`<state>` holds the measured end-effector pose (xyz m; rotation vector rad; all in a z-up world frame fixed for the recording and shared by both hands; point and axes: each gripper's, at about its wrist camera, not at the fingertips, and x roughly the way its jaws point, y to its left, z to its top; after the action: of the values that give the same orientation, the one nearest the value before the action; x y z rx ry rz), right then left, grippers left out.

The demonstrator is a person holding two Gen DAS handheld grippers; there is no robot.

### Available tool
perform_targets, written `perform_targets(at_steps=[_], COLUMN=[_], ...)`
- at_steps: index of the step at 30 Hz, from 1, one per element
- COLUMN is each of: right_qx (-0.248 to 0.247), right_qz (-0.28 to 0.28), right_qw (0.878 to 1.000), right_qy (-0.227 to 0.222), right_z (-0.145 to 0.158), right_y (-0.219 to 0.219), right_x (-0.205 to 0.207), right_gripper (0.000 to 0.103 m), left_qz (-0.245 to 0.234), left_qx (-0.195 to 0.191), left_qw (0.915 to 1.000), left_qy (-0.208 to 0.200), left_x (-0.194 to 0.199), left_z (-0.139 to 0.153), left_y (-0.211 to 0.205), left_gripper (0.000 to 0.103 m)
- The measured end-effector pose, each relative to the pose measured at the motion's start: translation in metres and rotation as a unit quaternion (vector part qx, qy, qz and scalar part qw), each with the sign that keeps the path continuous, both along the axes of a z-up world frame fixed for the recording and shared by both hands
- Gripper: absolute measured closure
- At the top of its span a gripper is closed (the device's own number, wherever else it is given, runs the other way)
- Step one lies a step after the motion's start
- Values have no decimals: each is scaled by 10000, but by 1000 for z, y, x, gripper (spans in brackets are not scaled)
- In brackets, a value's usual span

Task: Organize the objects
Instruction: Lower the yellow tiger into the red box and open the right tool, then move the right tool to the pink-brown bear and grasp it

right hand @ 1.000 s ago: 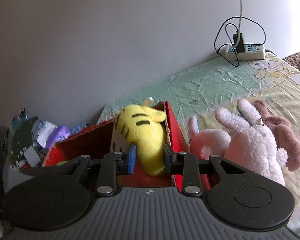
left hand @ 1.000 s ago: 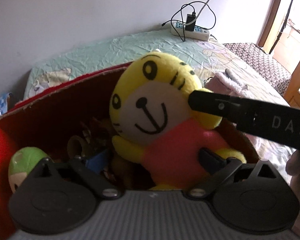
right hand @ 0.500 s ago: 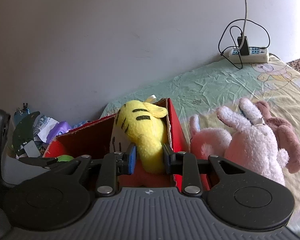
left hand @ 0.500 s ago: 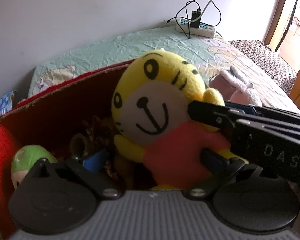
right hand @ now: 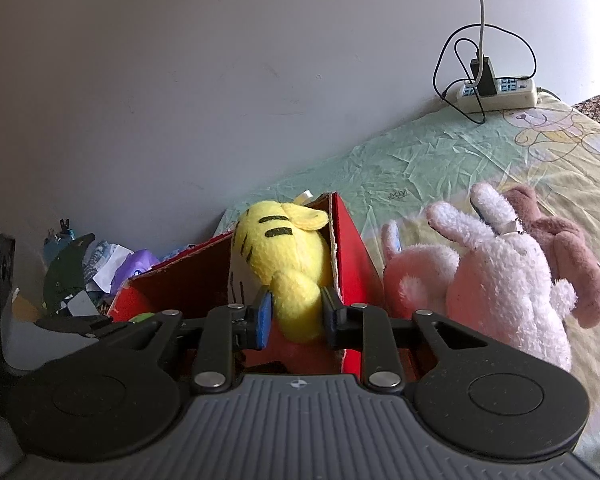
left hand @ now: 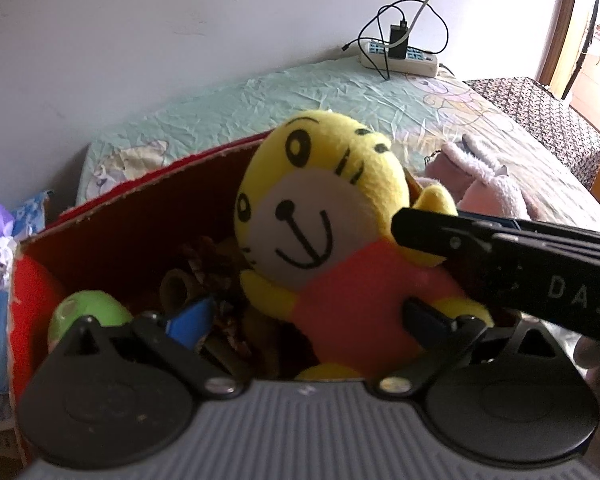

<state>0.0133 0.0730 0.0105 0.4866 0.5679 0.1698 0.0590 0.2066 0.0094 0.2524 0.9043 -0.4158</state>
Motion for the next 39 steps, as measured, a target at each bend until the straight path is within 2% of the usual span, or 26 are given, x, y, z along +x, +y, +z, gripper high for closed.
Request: perform_targets(at_steps=[9,26,32,39], right_qx=[86,355,556,769], right_qz=[35,272,371,390], right_qw=[10000,9989,9975,9960], right_qy=[-13,-154,-249,-229], right_z=[1,0,-1,0], right_y=[-2,-15,-28,-59], right_x=[-12,-32,-39,-45], right_gripper=[75,76,74,74], left_qz=[146,561,779,987], left_qx=[64,210,295,217], left_qw=[9998,9981,9962,9940], left_qy=[-134,-149,-237,-424], left_x=[-13,-35,-44,-59], left_z=[9,12,19,39], left_y=[1,1,1,-2], left_gripper=[3,4,4,4])
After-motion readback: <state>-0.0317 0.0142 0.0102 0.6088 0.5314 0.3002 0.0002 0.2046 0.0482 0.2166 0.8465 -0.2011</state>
